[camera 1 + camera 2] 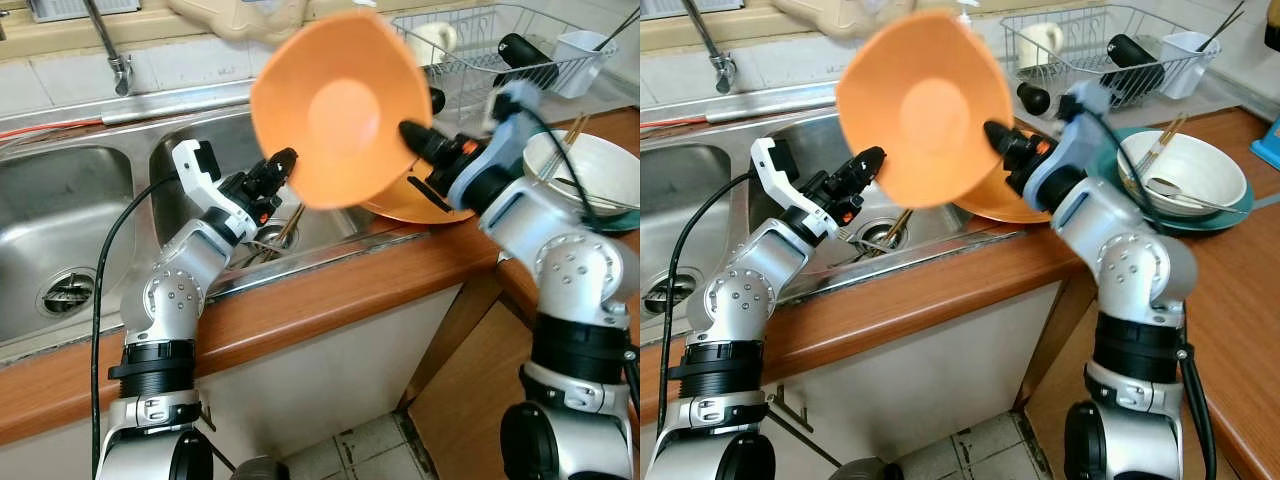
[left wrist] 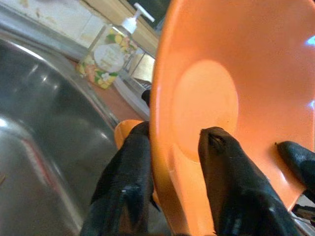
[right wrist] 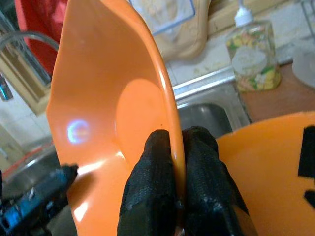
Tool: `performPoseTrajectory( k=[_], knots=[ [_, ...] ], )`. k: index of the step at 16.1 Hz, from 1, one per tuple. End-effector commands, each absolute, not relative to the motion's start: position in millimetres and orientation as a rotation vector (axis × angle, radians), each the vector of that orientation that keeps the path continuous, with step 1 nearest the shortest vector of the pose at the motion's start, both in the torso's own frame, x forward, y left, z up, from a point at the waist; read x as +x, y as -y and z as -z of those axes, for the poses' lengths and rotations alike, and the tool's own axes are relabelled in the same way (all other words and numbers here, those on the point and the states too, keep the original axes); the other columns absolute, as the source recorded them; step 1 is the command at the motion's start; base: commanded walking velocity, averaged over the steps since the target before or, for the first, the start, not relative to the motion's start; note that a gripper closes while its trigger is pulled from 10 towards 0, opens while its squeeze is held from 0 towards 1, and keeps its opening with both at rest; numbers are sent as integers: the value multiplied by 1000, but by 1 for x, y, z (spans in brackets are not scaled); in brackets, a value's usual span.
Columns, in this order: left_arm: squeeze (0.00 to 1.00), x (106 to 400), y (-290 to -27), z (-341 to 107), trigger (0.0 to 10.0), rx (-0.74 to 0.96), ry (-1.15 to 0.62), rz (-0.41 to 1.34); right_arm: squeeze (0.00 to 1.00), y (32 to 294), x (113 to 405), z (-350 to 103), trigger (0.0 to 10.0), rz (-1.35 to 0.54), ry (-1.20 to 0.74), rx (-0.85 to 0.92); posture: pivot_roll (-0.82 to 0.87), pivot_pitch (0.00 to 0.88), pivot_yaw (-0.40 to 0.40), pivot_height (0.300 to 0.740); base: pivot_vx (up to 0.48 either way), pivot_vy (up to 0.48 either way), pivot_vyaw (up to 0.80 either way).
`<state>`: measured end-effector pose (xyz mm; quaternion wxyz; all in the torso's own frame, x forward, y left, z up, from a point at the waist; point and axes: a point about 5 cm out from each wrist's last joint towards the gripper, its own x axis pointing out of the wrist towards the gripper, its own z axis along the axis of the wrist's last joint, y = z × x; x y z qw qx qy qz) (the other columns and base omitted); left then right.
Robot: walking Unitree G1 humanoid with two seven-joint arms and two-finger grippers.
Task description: Kitchen organization
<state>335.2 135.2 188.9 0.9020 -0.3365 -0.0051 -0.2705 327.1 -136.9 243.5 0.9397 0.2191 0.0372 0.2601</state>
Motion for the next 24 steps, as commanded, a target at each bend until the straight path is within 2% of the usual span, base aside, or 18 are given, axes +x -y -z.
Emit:
performPoseTrajectory(
  k=[1, 14, 16, 17, 18, 23, 24],
  knots=[
    [0, 337, -133, -197, 0, -693, 33, 573, 0, 132, 323, -255, 0, -561, -32, 422, -46, 0, 56, 740, 0, 0, 0],
    [0, 336, -126, -190, 0, -691, -6, 580, 0, 119, 317, -250, 0, -605, -52, 419, -45, 0, 62, 740, 0, 0, 0],
    [0, 336, -126, -190, 0, -691, -6, 576, 0, 120, 318, -248, 10000, -579, -55, 380, -45, 0, 63, 740, 0, 0, 0],
    [0, 337, -127, -190, 0, -690, -5, 570, 0, 121, 319, -246, 10000, -559, -56, 360, -44, 0, 61, 740, 0, 0, 0],
    [0, 338, -130, -191, 0, -692, 12, 545, 1000, 121, 319, -244, 10000, -561, -61, 360, -43, 0, 63, 740, 0, 0, 0],
    [0, 343, -148, -212, 0, -716, 137, 502, 1000, 122, 319, -241, 10000, -549, -68, 297, -40, 0, 61, 740, 0, 0, 0],
    [0, 344, -152, -217, 0, -728, 159, 487, 494, 122, 319, -240, 10000, -545, -70, 285, -40, 0, 61, 740, 0, 0, 0]
  ],
)
